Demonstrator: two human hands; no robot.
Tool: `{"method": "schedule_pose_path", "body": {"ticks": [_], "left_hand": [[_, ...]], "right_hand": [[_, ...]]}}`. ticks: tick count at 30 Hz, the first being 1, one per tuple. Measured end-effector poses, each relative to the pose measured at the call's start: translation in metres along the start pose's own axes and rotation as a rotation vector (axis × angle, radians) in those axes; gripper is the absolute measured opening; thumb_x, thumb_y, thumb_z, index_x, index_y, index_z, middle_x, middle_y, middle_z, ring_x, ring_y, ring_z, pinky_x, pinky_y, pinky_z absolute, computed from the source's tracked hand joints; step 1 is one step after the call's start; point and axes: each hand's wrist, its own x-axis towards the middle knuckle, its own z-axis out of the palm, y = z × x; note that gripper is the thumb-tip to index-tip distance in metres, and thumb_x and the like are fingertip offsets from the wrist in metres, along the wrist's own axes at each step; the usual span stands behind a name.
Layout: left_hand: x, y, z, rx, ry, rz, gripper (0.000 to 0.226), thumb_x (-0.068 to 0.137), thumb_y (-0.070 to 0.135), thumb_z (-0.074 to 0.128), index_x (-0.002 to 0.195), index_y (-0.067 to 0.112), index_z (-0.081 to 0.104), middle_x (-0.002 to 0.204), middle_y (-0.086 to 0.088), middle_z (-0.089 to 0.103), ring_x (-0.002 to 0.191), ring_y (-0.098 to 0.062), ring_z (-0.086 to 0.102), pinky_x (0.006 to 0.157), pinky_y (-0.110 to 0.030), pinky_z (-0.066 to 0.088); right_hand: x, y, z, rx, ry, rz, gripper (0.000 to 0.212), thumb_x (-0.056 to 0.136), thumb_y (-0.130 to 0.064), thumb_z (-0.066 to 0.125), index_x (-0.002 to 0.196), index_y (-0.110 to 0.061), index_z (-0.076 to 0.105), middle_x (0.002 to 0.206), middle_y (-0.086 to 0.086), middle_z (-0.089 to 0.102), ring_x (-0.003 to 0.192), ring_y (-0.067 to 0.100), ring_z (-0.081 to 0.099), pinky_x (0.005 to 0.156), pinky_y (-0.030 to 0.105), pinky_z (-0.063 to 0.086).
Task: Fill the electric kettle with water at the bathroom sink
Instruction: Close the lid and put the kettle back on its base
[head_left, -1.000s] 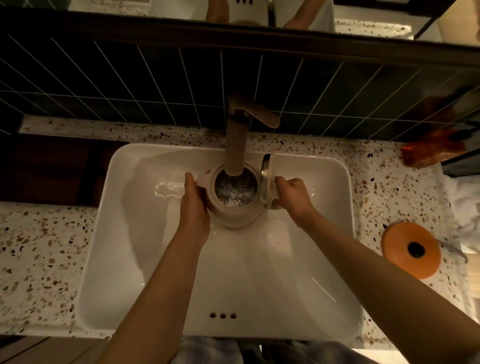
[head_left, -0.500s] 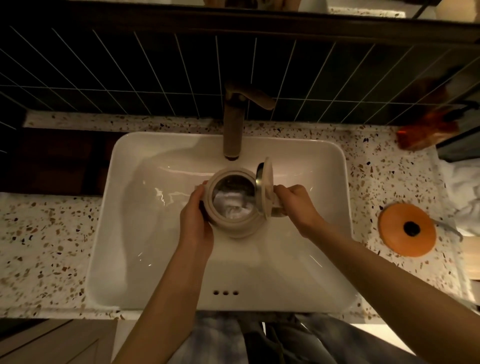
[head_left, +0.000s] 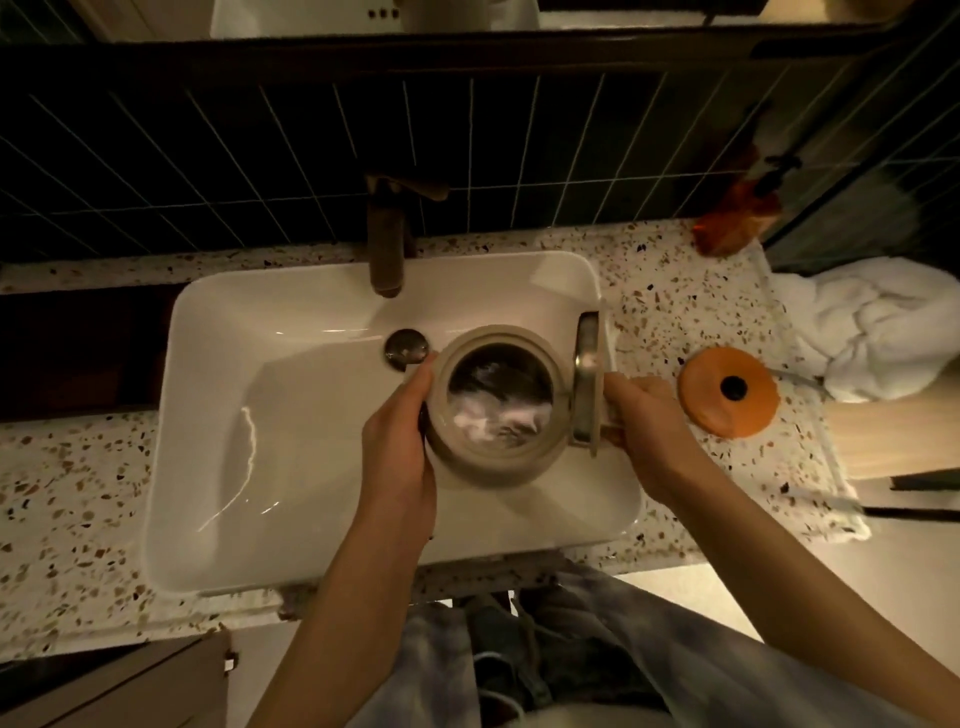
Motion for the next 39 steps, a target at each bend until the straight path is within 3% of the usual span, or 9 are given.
{"method": "schedule_pose_path", "body": {"ticks": [5, 7, 10, 15, 17, 24, 30, 34, 39], "left_hand": [[-0.026, -0.008, 0.033, 0.006, -0.105, -0.023, 0.049, 0.074, 0.038, 0.067, 0.114, 0.009, 0.073, 0.114, -0.006, 0.074, 0.111, -0.019, 0.066, 0.096, -0.03, 0.049], [-0.033, -0.015, 0.044, 0.021, -0.14, -0.037, 0.045, 0.075, 0.036, 0.068, 0.11, 0.009, 0.074, 0.109, -0.006, 0.075, 0.109, -0.02, 0.066, 0.099, -0.032, 0.048], [-0.042, -0.026, 0.059, 0.067, -0.206, -0.051, 0.04, 0.075, 0.035, 0.068, 0.105, 0.009, 0.076, 0.101, -0.003, 0.075, 0.104, -0.019, 0.065, 0.095, -0.032, 0.047], [-0.051, -0.043, 0.08, 0.141, -0.27, -0.081, 0.052, 0.074, 0.033, 0.069, 0.117, 0.003, 0.07, 0.128, -0.017, 0.064, 0.126, -0.029, 0.055, 0.109, -0.039, 0.041], [-0.053, -0.049, 0.086, 0.173, -0.291, -0.087, 0.06, 0.068, 0.039, 0.069, 0.117, 0.006, 0.07, 0.129, -0.017, 0.064, 0.127, -0.029, 0.055, 0.112, -0.043, 0.037], [-0.05, -0.062, 0.096, 0.249, -0.271, -0.058, 0.049, 0.075, 0.031, 0.069, 0.12, 0.01, 0.07, 0.132, -0.013, 0.063, 0.126, -0.025, 0.056, 0.106, -0.037, 0.043], [-0.048, -0.055, 0.097, 0.439, -0.256, 0.092, 0.019, 0.091, 0.019, 0.061, 0.104, 0.018, 0.075, 0.11, -0.001, 0.074, 0.11, -0.016, 0.064, 0.107, -0.046, 0.044], [-0.056, -0.037, 0.105, 0.605, -0.182, 0.349, 0.031, 0.091, 0.006, 0.06, 0.111, 0.028, 0.067, 0.116, 0.012, 0.067, 0.118, -0.008, 0.057, 0.108, -0.043, 0.044], [-0.094, -0.011, 0.131, 0.622, -0.558, 0.547, 0.024, 0.095, 0.019, 0.056, 0.115, 0.03, 0.064, 0.12, 0.012, 0.067, 0.113, -0.012, 0.063, 0.099, -0.042, 0.052]], "right_hand": [[-0.03, 0.003, -0.042, 0.081, 0.107, 0.011, 0.032, 0.086, -0.031, 0.061, 0.071, -0.003, 0.058, 0.084, 0.023, 0.057, 0.072, 0.034, 0.058, 0.071, 0.044, 0.053], [-0.04, 0.007, -0.056, 0.101, 0.144, 0.021, 0.039, 0.078, -0.04, 0.064, 0.084, -0.001, 0.063, 0.084, 0.022, 0.057, 0.074, 0.032, 0.057, 0.068, 0.038, 0.053], [-0.052, 0.016, -0.08, 0.115, 0.188, 0.036, 0.035, 0.091, -0.025, 0.058, 0.09, 0.009, 0.064, 0.08, 0.022, 0.061, 0.074, 0.028, 0.062, 0.054, 0.025, 0.053], [-0.067, 0.03, -0.107, 0.155, 0.277, 0.081, 0.029, 0.091, -0.016, 0.058, 0.068, 0.0, 0.066, 0.067, 0.019, 0.064, 0.063, 0.023, 0.065, 0.053, 0.029, 0.054], [-0.07, 0.036, -0.113, 0.145, 0.302, 0.099, 0.031, 0.09, -0.017, 0.059, 0.076, 0.008, 0.068, 0.08, 0.034, 0.064, 0.072, 0.032, 0.065, 0.063, 0.037, 0.056], [-0.07, 0.045, -0.124, 0.135, 0.275, 0.096, 0.037, 0.093, -0.004, 0.052, 0.089, 0.032, 0.055, 0.076, 0.035, 0.051, 0.066, 0.032, 0.058, 0.046, 0.017, 0.051], [-0.067, 0.044, -0.125, 0.123, 0.259, 0.09, 0.037, 0.094, -0.002, 0.048, 0.091, 0.035, 0.05, 0.08, 0.044, 0.047, 0.064, 0.028, 0.057, 0.045, 0.015, 0.05], [-0.065, 0.047, -0.127, 0.125, 0.268, 0.1, 0.038, 0.094, -0.002, 0.048, 0.089, 0.036, 0.047, 0.077, 0.036, 0.047, 0.054, 0.02, 0.059, 0.044, 0.014, 0.049], [-0.063, 0.048, -0.125, 0.092, 0.291, 0.107, 0.04, 0.094, -0.007, 0.049, 0.089, 0.033, 0.05, 0.078, 0.044, 0.047, 0.05, 0.012, 0.066, 0.046, 0.019, 0.051]]}}
